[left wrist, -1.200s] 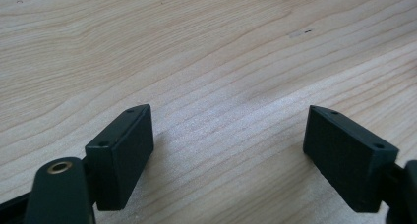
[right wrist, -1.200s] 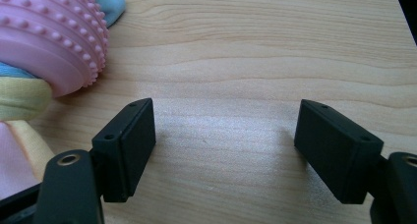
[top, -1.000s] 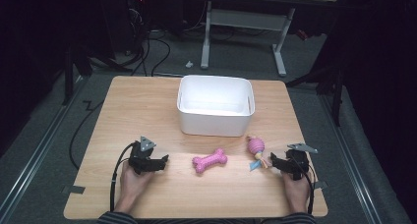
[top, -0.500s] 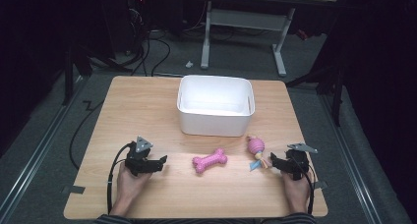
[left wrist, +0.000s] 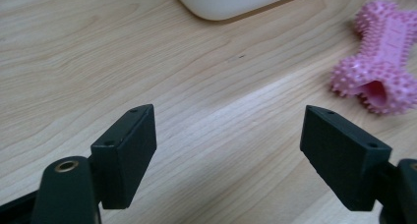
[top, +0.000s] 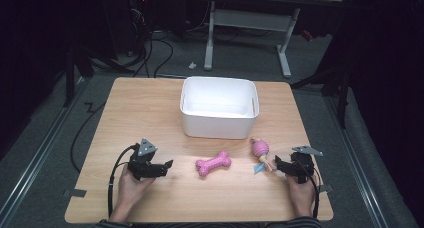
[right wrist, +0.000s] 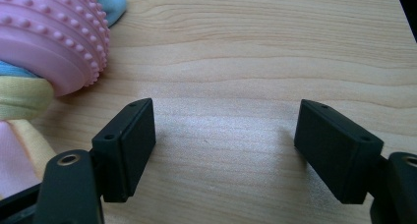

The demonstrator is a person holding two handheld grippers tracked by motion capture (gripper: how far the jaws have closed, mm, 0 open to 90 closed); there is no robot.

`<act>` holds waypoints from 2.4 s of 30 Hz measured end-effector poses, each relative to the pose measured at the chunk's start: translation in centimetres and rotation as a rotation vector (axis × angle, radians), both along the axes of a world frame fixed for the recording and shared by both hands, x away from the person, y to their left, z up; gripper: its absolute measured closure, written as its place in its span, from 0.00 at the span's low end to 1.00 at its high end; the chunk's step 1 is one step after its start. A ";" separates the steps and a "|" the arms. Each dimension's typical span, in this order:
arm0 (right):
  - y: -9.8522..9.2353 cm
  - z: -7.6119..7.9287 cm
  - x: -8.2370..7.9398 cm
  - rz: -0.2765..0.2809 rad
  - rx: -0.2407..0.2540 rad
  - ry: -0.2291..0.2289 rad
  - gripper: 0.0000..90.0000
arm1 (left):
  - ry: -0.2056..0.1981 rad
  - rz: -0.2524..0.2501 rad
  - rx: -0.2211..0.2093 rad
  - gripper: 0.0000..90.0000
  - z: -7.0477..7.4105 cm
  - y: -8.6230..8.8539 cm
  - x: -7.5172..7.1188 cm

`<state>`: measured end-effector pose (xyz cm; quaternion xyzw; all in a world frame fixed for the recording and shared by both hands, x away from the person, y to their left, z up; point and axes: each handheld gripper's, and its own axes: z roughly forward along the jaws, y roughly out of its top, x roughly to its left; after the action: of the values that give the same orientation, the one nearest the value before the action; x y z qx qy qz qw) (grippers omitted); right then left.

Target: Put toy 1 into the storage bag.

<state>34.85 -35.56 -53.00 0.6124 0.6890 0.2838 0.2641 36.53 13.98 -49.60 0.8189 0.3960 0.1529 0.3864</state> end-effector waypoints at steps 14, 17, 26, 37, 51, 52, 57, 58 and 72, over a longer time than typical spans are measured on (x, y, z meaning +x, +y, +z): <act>0.0 0.0 0.0 0.002 -0.001 -0.001 0.26 | -0.005 -0.096 0.019 0.29 1.8 -2.7 -0.2; 0.0 0.0 0.0 0.002 -0.002 -0.004 0.26 | 0.000 -0.122 0.029 0.30 2.1 -3.6 -0.1; 0.0 0.0 0.0 0.003 -0.001 -0.002 0.26 | 0.015 -0.191 0.053 0.32 2.6 -6.5 0.5; 0.0 0.0 0.1 0.006 -0.003 -0.002 0.26 | 0.058 -0.239 0.101 0.22 1.6 -9.1 0.7; 0.0 0.0 0.1 0.006 -0.003 -0.002 0.26 | 0.092 -0.269 0.141 0.20 -0.7 -11.7 0.7; 0.0 0.0 0.1 0.006 -0.003 -0.002 0.26 | 0.096 -0.274 0.147 0.20 -0.8 -11.8 0.7; 0.0 0.0 0.1 0.007 -0.003 -0.002 0.26 | 0.099 -0.279 0.170 0.21 -1.4 -12.4 0.9; 0.0 0.0 0.1 0.006 -0.003 -0.002 0.26 | 0.101 -0.279 0.170 0.21 -1.5 -12.4 0.9; 0.0 0.0 0.0 0.007 -0.001 -0.001 0.26 | 0.100 -0.284 0.179 0.36 -2.1 -12.7 0.9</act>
<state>34.89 -35.54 -53.01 0.6098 0.6909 0.2847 0.2639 37.43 1.26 -51.72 0.9043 0.2798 0.0905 0.3095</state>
